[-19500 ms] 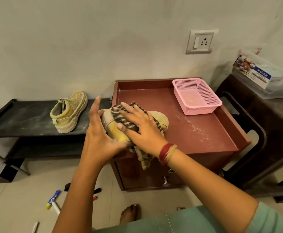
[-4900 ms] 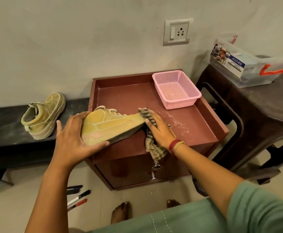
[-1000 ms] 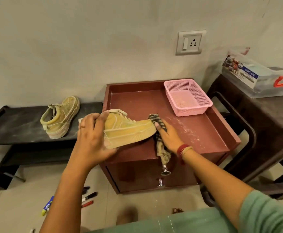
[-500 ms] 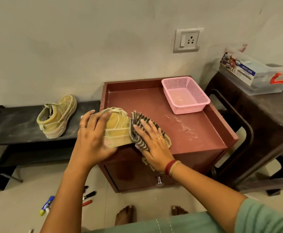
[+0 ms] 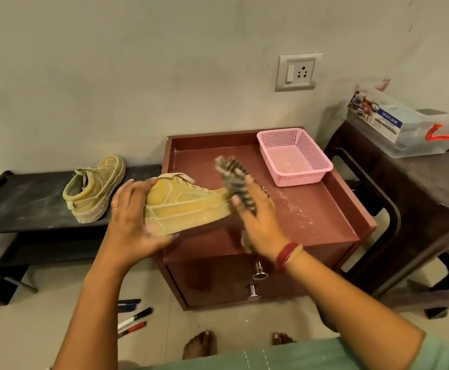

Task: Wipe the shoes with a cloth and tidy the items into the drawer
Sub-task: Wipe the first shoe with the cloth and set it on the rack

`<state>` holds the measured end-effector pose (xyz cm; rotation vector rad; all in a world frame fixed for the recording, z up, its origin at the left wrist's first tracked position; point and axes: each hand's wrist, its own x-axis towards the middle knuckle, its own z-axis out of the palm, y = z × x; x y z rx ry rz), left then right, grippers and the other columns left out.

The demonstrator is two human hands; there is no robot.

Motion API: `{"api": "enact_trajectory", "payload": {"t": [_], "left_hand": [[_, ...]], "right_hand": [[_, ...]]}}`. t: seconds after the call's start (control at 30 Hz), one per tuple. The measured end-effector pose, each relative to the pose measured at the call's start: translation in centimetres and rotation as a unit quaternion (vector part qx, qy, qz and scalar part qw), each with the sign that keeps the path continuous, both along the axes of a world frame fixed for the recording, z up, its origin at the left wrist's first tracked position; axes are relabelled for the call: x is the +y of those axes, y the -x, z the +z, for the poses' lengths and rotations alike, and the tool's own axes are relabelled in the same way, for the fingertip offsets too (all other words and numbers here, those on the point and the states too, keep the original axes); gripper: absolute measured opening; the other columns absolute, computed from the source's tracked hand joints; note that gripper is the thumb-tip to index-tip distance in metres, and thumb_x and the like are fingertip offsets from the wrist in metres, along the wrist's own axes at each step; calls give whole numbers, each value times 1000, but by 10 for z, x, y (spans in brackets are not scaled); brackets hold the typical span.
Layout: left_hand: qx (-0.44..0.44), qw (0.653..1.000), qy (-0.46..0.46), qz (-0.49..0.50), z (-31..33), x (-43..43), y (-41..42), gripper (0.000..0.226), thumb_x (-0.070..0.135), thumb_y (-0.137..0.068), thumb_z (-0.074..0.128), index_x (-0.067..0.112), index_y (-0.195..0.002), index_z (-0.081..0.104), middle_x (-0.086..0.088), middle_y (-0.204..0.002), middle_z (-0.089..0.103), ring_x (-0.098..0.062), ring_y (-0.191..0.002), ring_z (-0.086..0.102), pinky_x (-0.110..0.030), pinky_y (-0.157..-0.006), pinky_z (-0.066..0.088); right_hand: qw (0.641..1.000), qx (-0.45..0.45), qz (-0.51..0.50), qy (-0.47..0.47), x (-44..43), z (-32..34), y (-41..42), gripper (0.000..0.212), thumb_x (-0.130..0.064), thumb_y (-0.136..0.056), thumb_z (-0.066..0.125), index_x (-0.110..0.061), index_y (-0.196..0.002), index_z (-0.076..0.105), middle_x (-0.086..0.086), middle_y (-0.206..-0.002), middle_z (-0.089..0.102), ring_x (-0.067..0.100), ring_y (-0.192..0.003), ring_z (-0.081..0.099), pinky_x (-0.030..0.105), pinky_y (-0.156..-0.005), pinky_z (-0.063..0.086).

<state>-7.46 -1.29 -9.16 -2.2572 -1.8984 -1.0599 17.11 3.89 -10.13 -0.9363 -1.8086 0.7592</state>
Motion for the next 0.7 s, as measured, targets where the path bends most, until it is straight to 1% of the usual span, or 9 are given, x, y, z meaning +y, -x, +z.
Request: {"api": "enact_trajectory", "payload": {"t": [0.1,0.17,0.23,0.3,0.37,0.5,0.57,0.63,0.7], "left_hand": [[-12,1000,6,0,-1,-3,12,101,60,-54,69,13,-138,38,-7,-130,42,-28,-126,38,-56,-103,36],[-17,1000,3,3,-2,-5,17,102,61,-54,70,14,-138,38,-6,-130,43,-26,-125,39,-54,-102,37],[-31,999,-1,8,-5,-5,20,103,61,-53,71,15,-139,38,-5,-130,43,-24,-124,39,-49,-103,37],[-42,999,0,13,-5,-5,22,104,61,-53,72,17,-140,37,-4,-131,43,-23,-124,39,-45,-102,37],[-44,999,2,10,-5,-5,22,103,61,-53,73,18,-140,37,-2,-132,42,-24,-124,39,-44,-102,37],[-56,998,-8,17,-4,-5,23,104,60,-52,74,18,-139,38,8,-128,39,-17,-123,38,-43,-102,37],[-54,998,-10,17,-5,-5,22,103,60,-51,74,18,-139,38,12,-127,36,-14,-121,37,-44,-102,38],[-56,998,-8,15,-5,-5,22,102,58,-51,73,18,-138,38,12,-127,37,-14,-120,37,-47,-101,39],[-58,998,-11,19,-5,-4,22,102,58,-51,72,16,-138,39,11,-126,37,-11,-118,36,-44,-100,38]], "right_hand": [[952,-270,38,-143,-7,-21,5,48,-44,-95,32,-44,-142,23,-12,-155,15,11,-144,0,43,-115,-1],[970,-215,41,-109,3,-25,8,48,-45,-94,34,-48,-140,24,-14,-155,14,11,-144,-2,39,-115,1],[997,-66,48,-2,17,-22,12,45,-41,-94,40,-44,-138,31,-7,-151,27,16,-142,17,31,-116,13],[984,79,53,153,32,-15,13,34,-29,-98,43,-22,-131,45,3,-134,49,14,-123,45,22,-108,35],[969,95,17,228,39,-7,9,23,-22,-99,40,-14,-118,52,0,-112,59,12,-106,54,13,-92,44],[988,95,-103,66,12,2,12,27,-25,-98,45,-25,-123,51,-3,-116,58,15,-115,51,19,-99,40],[999,-21,-20,-41,-11,1,20,41,-32,-94,42,-40,-134,37,-4,-137,46,14,-132,35,34,-113,25],[967,-212,43,-132,-22,-6,24,48,-36,-93,38,-43,-139,27,-8,-151,28,13,-143,11,46,-116,6],[941,-284,33,-181,-16,-13,22,52,-33,-92,42,-42,-140,27,-9,-154,20,15,-144,0,52,-114,1]]}}
